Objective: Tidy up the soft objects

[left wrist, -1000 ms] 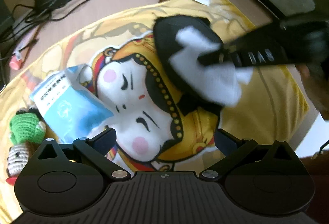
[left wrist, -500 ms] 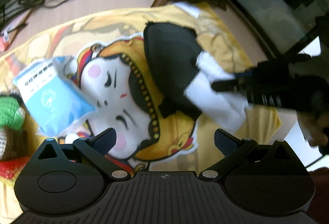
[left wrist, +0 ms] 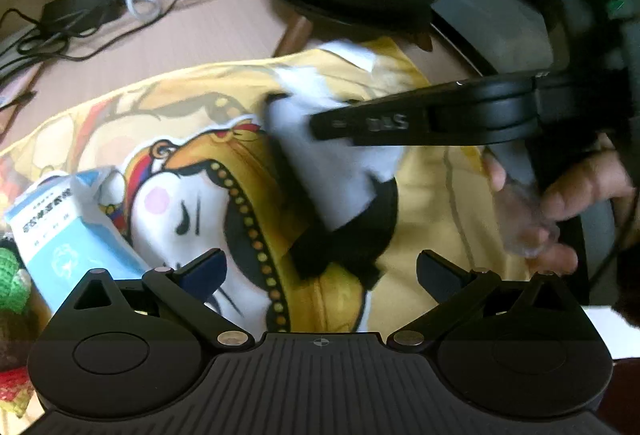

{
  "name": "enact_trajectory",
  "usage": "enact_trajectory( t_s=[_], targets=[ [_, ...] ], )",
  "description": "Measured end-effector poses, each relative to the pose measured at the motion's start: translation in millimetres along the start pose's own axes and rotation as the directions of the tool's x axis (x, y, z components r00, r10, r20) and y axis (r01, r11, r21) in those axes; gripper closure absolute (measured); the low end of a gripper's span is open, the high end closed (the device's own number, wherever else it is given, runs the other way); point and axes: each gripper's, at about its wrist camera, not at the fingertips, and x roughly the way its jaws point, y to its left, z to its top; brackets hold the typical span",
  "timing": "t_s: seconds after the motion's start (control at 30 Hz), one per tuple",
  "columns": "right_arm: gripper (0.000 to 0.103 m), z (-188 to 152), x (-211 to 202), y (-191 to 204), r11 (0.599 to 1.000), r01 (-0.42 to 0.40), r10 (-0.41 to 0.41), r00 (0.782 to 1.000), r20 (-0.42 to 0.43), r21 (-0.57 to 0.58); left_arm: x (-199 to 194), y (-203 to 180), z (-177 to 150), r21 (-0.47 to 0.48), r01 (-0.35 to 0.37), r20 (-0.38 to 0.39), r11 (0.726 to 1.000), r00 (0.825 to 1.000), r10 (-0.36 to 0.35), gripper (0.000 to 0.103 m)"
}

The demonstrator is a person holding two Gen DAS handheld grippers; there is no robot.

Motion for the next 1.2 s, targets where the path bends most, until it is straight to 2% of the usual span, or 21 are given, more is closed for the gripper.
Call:
enact_trajectory(
  t_s=[0.23, 0.4, 0.47, 0.57, 0.67, 0.8, 0.83, 0.87, 0.9, 1.0, 1.17, 1.2],
  targets=[
    [0.09, -14.5, -0.9, 2.8, 0.998, 0.001, -0.005, 0.998, -0.064, -0.061, -6.1, 14.4, -14.6, 0.02, 0.062, -0.048, 0.998, 0.997, -0.061, 0.0],
    [0.09, -24.9, -1.6, 4.8, 0.995, 0.001, -0.012, 0.994, -0.109, -0.104, -6.0, 26.7, -9.3, -0.049, 0.057, -0.041, 0.997, 0.997, -0.059, 0.0],
    [0.09, -28.9, -1.8, 3.0, 0.988, 0.069, -0.085, 0.99, -0.111, -0.136, -6.9, 27.3, -3.4, -0.063, 0.058, -0.017, 0.996, 0.998, -0.059, 0.0],
    [0.09, -26.3, -8.6, -18.9, 0.983, 0.17, -0.178, 0.978, -0.11, -0.076, -5.3, 22.1, 8.0, -0.052, 0.027, 0.033, 0.998, 0.999, -0.025, 0.0],
    [0.089, -20.3, -25.0, -38.2, 0.987, 0.161, -0.159, 0.985, -0.065, 0.029, 6.7, 20.0, 21.9, -0.071, 0.0, 0.041, 0.997, 0.999, 0.003, 0.0],
    [0.089, -11.4, -39.2, -49.0, 0.984, 0.155, -0.156, 0.988, 0.009, 0.092, 26.2, 19.3, 35.9, -0.093, -0.027, 0.03, 0.995, 0.999, 0.03, 0.002],
    [0.089, -9.0, -41.3, -50.4, 0.984, 0.149, -0.152, 0.988, 0.026, 0.1, 30.1, 18.5, 37.2, -0.092, -0.037, 0.025, 0.995, 0.999, 0.039, 0.009],
    [0.089, -6.6, -43.4, -51.8, 0.984, 0.143, -0.149, 0.988, 0.043, 0.109, 33.8, 17.7, 38.0, -0.089, -0.046, 0.019, 0.995, 0.999, 0.048, 0.041],
    [0.089, -4.3, -45.5, -53.2, 0.984, 0.137, -0.145, 0.988, 0.06, 0.117, 37.6, 17.4, 38.4, -0.091, -0.048, 0.006, 0.995, 0.999, 0.049, 0.052],
    [0.089, 6.3, -42.9, -47.4, 0.99, 0.072, -0.085, 0.991, 0.107, 0.123, 38.1, 16.2, 37.7, -0.101, -0.028, 0.003, 0.995, 1.0, 0.028, 0.057],
    [0.089, 24.0, -18.8, -30.0, 0.995, -0.042, 0.031, 0.992, 0.12, 0.088, 36.1, 4.8, 32.7, -0.027, -0.052, -0.015, 0.998, 0.999, 0.051, 0.054],
    [0.089, 25.8, -11.2, -27.5, 0.996, -0.042, 0.033, 0.994, 0.108, 0.081, 35.8, 4.0, 31.9, -0.023, -0.048, -0.017, 0.999, 0.999, 0.048, 0.052]
  ],
)
